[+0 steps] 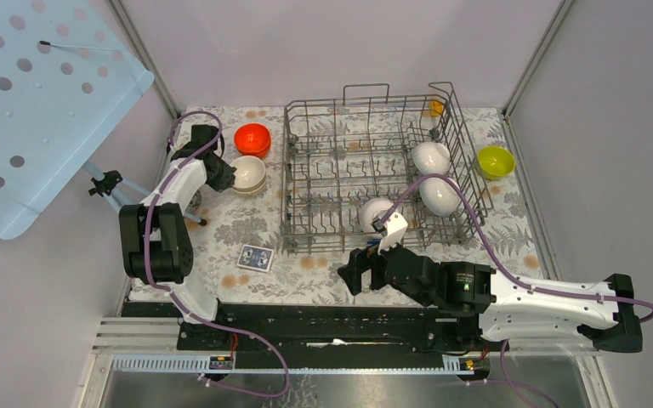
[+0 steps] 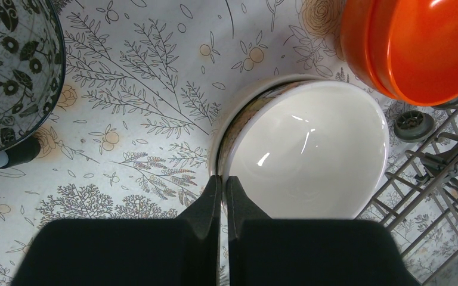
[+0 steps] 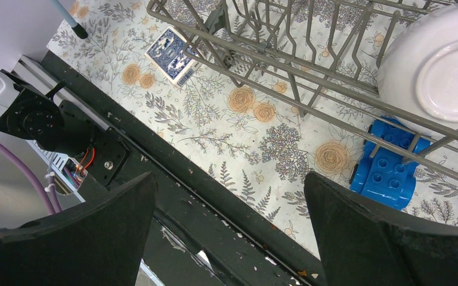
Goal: Unload the bowls from the dish rack
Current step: Place the bowl with the bowl.
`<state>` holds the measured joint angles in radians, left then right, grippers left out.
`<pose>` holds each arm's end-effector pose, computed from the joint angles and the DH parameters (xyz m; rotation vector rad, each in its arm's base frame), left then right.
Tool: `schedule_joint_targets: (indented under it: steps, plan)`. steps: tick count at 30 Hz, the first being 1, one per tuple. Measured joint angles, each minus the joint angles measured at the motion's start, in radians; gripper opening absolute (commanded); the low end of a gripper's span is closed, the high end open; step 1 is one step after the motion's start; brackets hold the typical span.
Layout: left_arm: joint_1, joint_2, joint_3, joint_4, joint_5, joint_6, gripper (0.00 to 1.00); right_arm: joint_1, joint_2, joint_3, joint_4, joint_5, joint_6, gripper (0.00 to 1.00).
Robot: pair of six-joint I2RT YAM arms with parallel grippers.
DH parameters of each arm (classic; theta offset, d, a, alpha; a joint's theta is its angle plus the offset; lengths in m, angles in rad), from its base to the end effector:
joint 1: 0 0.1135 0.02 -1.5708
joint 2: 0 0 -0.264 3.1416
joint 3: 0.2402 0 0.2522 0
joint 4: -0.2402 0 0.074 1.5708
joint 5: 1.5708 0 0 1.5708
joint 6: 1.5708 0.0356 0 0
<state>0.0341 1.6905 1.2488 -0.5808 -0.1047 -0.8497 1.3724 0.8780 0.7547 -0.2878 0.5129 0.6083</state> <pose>0.3553 0.0158 0.2318 -1.1435 2.3277 -0.1645 0.0562 0.1908 0.3041 -0.4236 1.9686 0.8016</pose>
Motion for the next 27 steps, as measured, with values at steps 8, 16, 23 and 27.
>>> schedule_joint_targets:
  steps: [8, 16, 23, 27]
  plan:
    - [0.000, 0.000, 0.000, 0.000, 0.000, 0.000, 0.00, 0.000, 0.000, 0.000, 0.000, 0.000, 0.000, 1.00]
    - [0.000, 0.000, 0.000, -0.002, 0.007, -0.002, 0.33, 0.000, 0.002, -0.001, 0.000, 0.000, 0.000, 1.00]
    - [0.000, -0.036, 0.000, -0.006, 0.042, -0.013, 0.60, 0.000, 0.001, -0.001, -0.004, 0.002, 0.000, 1.00]
    - [0.000, -0.112, -0.001, -0.009, 0.066, -0.013, 0.73, 0.000, -0.013, -0.001, -0.031, 0.019, -0.001, 1.00]
